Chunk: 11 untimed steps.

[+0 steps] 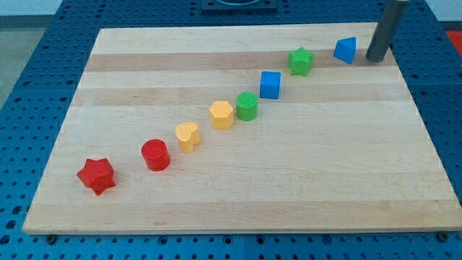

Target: Bring the blue triangle at the top side of the green star

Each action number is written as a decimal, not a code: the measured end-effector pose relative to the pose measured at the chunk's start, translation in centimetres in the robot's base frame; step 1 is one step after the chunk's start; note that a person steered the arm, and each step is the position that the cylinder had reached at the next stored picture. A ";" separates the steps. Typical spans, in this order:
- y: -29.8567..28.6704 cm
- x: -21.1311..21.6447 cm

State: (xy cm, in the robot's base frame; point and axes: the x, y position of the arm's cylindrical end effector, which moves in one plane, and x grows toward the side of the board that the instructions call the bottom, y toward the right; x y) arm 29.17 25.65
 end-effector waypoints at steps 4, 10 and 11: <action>-1.2 -0.5; -10.6 -0.5; -12.7 -0.5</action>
